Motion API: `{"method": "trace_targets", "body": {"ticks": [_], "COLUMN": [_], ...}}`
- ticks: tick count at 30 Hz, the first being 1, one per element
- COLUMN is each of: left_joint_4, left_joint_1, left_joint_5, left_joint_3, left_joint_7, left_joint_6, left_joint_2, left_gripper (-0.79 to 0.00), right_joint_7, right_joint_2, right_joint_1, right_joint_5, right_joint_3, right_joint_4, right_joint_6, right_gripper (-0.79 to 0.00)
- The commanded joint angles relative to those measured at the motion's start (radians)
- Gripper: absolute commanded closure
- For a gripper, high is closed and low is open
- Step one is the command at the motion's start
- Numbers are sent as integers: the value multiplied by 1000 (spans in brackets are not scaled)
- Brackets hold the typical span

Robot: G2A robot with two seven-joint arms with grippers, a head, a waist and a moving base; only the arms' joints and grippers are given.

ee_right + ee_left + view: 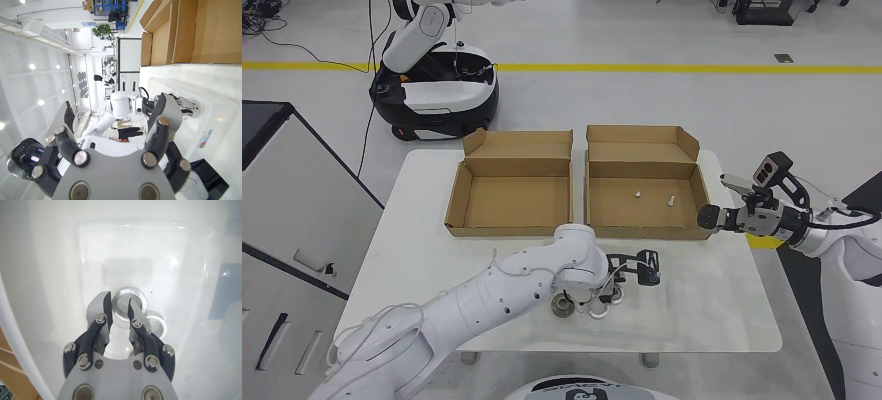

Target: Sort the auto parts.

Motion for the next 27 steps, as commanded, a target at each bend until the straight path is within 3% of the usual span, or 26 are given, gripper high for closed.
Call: {"method": "trace_targets", "body": {"ticks": [1,7,8,9,10,20,27], "left_joint_4": [3,8,8,8,8,7,-44], "left_joint_1": [0,1,1,1,1,1,0], "left_joint_5": [-1,-2,-3,-2,-1,10,23], "left_joint_3": [1,3,3,3,3,-2,-27], "left_joint_7": [2,3,3,1,2,3,15], "left_joint_6": [1,7,7,8,11,15,23], "left_joint_2": [-1,-3,-3,-3,-3,-2,6], "left_gripper": [-256,-215,-157,-46,0,0,0], "right_joint_7": [0,0,0,0,0,0,0], "right_joint_2": [0,0,0,0,0,0,0], "right_joint_1": [0,0,0,0,0,0,0], "right_joint_5": [0,0,0,0,0,0,0], "right_joint_3": [0,0,0,0,0,0,0], "right_joint_4": [0,0,0,0,0,0,0], "right_joint_6": [0,0,0,0,0,0,0], "right_gripper": [-785,-785,-785,-785,-785,-785,-785]}}
